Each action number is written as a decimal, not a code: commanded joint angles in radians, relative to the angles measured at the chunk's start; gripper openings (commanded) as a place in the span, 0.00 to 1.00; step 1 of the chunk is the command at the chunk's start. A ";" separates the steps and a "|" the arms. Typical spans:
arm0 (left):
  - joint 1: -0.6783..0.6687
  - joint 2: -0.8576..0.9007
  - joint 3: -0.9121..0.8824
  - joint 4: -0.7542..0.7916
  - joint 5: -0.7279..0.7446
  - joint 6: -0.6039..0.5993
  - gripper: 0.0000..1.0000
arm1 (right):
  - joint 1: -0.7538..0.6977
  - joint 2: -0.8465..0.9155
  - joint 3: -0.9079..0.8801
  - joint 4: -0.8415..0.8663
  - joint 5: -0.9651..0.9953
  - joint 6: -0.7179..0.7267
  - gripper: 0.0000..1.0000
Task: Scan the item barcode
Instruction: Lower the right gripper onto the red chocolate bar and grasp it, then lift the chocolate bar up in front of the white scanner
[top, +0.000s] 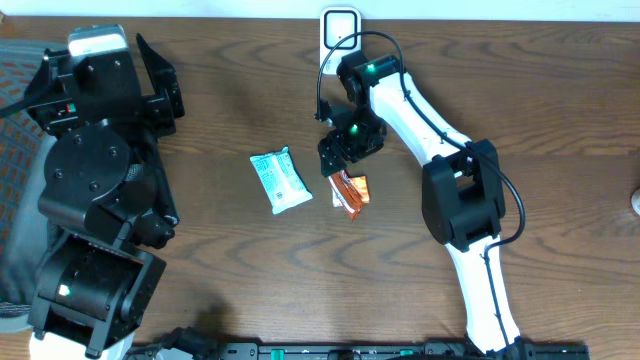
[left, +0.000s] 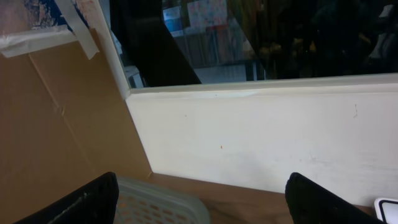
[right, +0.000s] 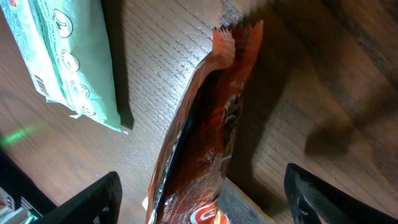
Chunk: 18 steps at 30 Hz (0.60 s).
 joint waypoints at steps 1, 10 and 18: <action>0.004 -0.004 -0.005 0.005 -0.002 -0.008 0.86 | 0.008 0.009 -0.018 0.005 -0.019 -0.007 0.73; 0.004 -0.004 -0.005 0.004 -0.002 -0.009 0.86 | 0.009 0.009 -0.077 0.059 -0.055 -0.006 0.57; 0.004 -0.004 -0.005 0.004 -0.002 -0.008 0.86 | 0.006 0.009 -0.079 0.082 -0.055 -0.006 0.18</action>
